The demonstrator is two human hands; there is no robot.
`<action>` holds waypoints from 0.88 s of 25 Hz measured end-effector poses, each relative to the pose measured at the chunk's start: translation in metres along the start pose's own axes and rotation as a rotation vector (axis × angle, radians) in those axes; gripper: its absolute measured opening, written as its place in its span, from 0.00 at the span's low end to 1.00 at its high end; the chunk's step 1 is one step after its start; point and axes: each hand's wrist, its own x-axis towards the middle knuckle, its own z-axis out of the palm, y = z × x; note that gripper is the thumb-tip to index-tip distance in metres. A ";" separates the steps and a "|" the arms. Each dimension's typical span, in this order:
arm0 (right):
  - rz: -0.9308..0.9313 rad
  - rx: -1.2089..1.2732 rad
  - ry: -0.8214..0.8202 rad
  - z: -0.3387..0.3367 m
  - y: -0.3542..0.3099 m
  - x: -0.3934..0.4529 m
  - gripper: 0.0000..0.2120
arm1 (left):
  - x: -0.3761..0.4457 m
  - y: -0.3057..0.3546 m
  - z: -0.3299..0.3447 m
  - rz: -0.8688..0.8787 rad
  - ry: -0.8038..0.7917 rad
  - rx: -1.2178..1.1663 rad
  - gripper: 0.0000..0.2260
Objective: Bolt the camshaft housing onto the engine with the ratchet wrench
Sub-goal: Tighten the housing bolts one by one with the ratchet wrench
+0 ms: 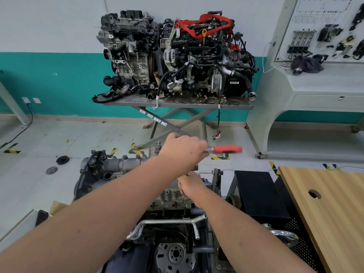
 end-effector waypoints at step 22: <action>-0.002 0.131 0.026 0.002 0.003 0.003 0.16 | -0.014 0.007 0.026 -0.859 0.185 -1.978 0.13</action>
